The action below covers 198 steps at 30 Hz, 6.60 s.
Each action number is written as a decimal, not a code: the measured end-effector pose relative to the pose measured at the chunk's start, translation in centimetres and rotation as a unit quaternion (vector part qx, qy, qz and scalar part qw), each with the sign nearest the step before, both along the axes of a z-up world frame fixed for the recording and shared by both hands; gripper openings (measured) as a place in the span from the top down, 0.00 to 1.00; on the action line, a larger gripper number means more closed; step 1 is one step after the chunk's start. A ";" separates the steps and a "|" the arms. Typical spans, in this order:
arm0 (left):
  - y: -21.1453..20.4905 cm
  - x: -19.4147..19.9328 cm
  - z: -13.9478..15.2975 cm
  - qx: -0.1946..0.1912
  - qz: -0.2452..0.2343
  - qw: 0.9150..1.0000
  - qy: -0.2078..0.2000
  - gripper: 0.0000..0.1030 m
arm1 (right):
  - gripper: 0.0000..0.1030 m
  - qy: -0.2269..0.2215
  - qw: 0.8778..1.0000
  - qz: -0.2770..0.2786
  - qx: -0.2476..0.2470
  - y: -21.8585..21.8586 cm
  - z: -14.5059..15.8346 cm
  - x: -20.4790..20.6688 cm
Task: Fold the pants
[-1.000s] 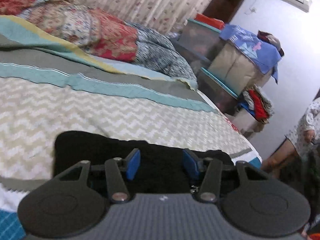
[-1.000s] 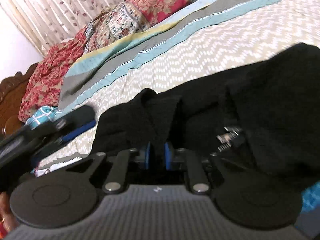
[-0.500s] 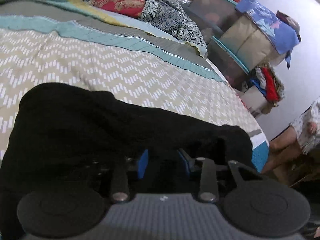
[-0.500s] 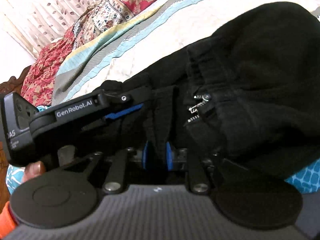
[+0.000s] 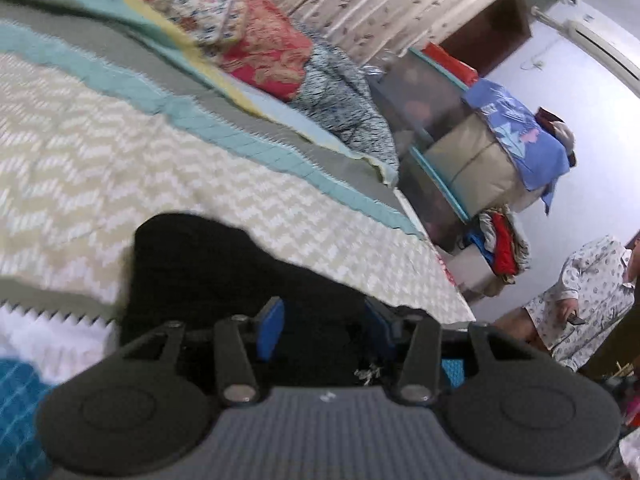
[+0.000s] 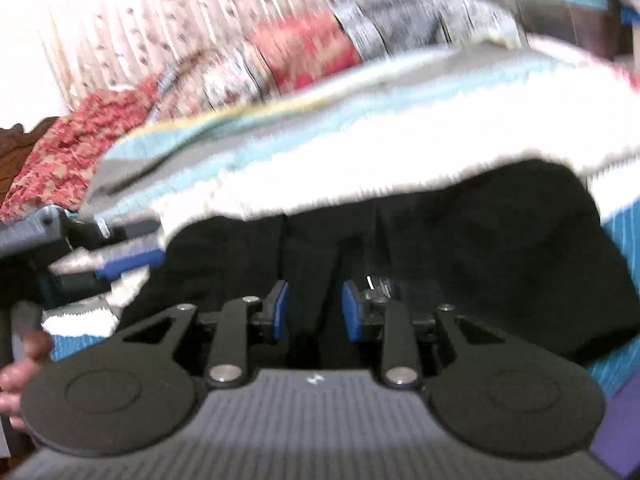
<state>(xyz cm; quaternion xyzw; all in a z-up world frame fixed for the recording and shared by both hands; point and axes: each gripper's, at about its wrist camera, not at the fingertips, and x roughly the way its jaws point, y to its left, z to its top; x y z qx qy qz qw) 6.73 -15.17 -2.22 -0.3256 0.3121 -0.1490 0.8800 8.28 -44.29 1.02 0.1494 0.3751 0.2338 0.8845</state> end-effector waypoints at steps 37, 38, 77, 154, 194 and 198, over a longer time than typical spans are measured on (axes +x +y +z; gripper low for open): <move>-3.1 -1.5 -3.7 0.144 -0.003 0.987 0.067 0.63 | 0.53 0.032 0.998 0.005 0.046 -3.9 -1.2 -0.5; -3.0 -1.4 -3.7 0.145 -0.005 0.987 0.068 0.62 | 0.52 0.015 0.999 -0.003 0.040 -4.5 -0.7 -0.7; -9.7 3.9 6.0 0.105 -0.089 0.990 -0.011 0.35 | 0.85 -0.013 0.994 -0.112 0.006 -12.0 -0.8 -0.4; 2.7 -4.6 3.2 0.117 0.066 0.990 0.045 0.82 | 0.68 0.018 0.994 0.107 0.007 2.2 1.3 -1.0; -1.9 -1.0 -0.1 0.180 0.046 0.977 0.101 0.59 | 0.62 0.123 0.983 -0.014 0.138 -8.4 -7.0 1.0; -0.7 -2.0 2.2 0.202 0.065 0.975 0.071 0.36 | 0.57 0.089 0.985 -0.009 0.145 -8.7 -6.0 1.3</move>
